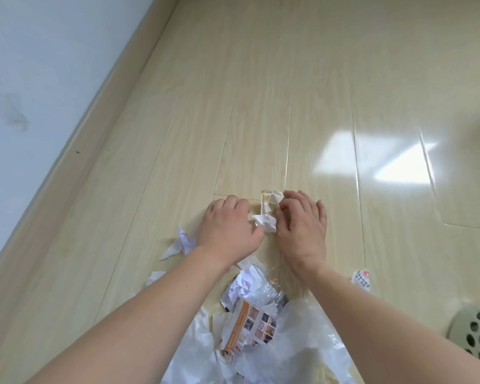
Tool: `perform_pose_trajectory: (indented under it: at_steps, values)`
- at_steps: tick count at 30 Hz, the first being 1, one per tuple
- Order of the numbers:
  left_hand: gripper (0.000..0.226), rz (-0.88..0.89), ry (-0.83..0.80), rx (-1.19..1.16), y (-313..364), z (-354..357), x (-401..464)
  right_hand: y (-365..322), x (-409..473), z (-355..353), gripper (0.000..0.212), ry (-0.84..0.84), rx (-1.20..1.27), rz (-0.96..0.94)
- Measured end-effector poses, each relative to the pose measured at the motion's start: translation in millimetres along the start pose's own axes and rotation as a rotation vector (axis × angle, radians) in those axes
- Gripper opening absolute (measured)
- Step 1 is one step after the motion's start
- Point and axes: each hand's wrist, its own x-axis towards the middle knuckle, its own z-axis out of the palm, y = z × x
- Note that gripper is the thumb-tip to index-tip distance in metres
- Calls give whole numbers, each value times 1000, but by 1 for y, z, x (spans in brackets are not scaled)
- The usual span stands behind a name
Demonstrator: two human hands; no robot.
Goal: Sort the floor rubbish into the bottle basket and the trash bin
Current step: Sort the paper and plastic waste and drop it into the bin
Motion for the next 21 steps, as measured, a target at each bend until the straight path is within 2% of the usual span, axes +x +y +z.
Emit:
perform_pose_trajectory:
  at_steps: [2,6,12,15,18,21]
  values:
    - [39,25,-4,3,1,6,0,0,0,0,10,-3,2,2]
    - [17,3,-2,-24,5,9,2,2,1,0,8,1,25,6]
    - [4,37,-112,-6,3,-5,3,2,3,-2,7,5,50,7]
    - [7,22,-135,-9,0,-16,-1,2,5,-3,7,24,71,8]
    - [11,-28,-89,-52,-3,-31,-13,6,9,-5,5,14,59,6]
    - [19,-127,-57,-112,-8,-53,-45,11,13,-8,6,-144,-21,-12]
